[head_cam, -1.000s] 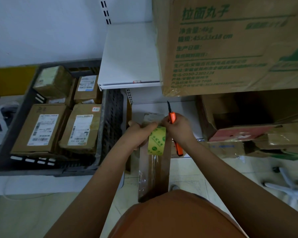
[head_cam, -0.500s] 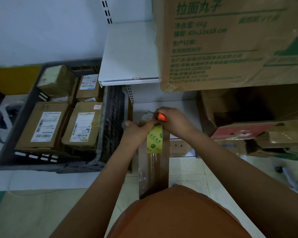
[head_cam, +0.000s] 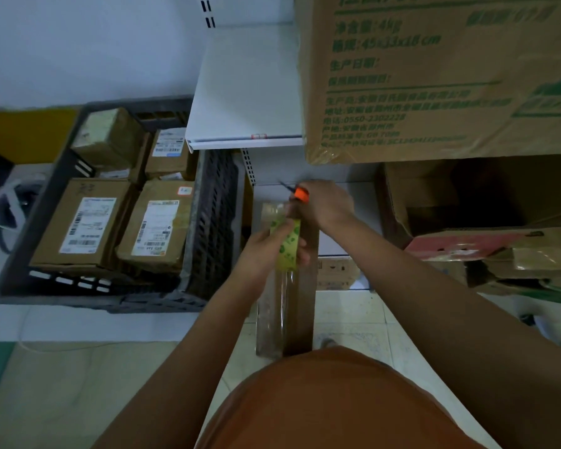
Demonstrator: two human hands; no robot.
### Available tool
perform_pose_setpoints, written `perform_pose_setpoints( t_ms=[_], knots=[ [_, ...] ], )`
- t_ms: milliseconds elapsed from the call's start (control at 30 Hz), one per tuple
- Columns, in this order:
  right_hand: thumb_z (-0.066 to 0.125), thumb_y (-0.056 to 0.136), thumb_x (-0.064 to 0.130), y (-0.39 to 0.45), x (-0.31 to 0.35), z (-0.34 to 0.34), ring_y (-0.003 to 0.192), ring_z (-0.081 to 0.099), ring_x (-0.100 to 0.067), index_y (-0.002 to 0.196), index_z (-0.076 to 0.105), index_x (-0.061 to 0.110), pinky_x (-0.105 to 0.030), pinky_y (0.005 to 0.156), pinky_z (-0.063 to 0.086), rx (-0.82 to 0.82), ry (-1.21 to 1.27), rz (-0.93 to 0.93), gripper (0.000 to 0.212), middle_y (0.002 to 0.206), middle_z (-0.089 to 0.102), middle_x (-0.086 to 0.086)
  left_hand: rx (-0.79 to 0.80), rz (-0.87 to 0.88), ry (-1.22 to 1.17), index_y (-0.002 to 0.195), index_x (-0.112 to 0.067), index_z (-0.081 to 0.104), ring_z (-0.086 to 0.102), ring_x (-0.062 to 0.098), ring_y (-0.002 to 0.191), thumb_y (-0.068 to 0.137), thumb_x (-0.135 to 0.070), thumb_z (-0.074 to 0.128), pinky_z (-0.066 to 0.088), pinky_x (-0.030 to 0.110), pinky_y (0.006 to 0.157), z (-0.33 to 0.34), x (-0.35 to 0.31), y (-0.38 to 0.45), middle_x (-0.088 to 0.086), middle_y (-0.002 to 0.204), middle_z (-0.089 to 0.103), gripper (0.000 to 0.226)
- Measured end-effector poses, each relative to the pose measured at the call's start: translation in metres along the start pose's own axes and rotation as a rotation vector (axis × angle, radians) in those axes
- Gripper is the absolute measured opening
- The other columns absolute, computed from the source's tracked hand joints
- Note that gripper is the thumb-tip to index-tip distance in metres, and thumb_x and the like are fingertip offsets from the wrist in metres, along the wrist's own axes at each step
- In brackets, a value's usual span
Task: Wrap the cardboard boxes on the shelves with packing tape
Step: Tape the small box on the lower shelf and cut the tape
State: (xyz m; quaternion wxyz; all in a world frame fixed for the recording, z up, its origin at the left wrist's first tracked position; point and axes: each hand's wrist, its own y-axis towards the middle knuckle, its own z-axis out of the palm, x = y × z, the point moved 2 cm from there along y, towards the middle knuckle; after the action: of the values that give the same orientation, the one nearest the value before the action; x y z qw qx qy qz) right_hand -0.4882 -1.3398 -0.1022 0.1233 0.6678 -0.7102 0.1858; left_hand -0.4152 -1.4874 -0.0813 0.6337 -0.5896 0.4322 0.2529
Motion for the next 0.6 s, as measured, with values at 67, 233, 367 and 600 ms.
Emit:
perform_pose_setpoints(
  t_ms=[67,233,367,600],
  knots=[
    [0.059,0.094,0.042,0.009,-0.002,-0.003,0.087,0.06,-0.021,0.099,0.063,0.025,-0.031,0.067,0.04,-0.098,-0.024,0.072,0.018,0.091,0.061,0.001,0.042,-0.038,0.001,0.095,-0.003,0.071,0.073,0.023,0.072,0.099,-0.034,0.056,0.057,0.036,0.075,-0.001,0.005,-0.006,0.014,0.08,0.075,0.035],
    [0.05,0.101,0.045,0.028,-0.014,-0.003,0.102,0.063,-0.031,0.111,0.065,0.018,-0.034,0.07,0.04,-0.144,-0.072,0.165,0.033,0.108,0.066,-0.011,0.003,-0.202,0.083,0.099,-0.001,0.074,0.073,0.033,0.08,0.091,-0.045,0.066,0.06,0.049,0.085,-0.015,0.029,-0.022,0.018,0.089,0.075,0.045],
    [0.039,0.103,0.047,0.038,-0.009,-0.001,0.112,0.06,-0.034,0.121,0.064,0.017,-0.035,0.079,0.043,-0.098,-0.166,0.154,0.043,0.119,0.065,-0.015,-0.031,-0.199,0.203,0.09,-0.002,0.075,0.073,0.038,0.083,0.072,-0.062,0.067,0.057,0.058,0.083,-0.022,0.028,-0.022,0.021,0.085,0.074,0.063],
    [0.037,0.106,0.041,0.042,-0.002,-0.005,0.121,0.053,-0.038,0.131,0.059,0.012,-0.035,0.093,0.042,-0.076,0.032,0.258,0.044,0.132,0.059,-0.02,0.145,-0.198,0.314,0.114,-0.015,0.07,0.069,0.025,0.1,0.087,-0.056,0.061,0.051,0.047,0.1,-0.028,0.021,-0.041,0.006,0.106,0.073,0.05]
  ],
)
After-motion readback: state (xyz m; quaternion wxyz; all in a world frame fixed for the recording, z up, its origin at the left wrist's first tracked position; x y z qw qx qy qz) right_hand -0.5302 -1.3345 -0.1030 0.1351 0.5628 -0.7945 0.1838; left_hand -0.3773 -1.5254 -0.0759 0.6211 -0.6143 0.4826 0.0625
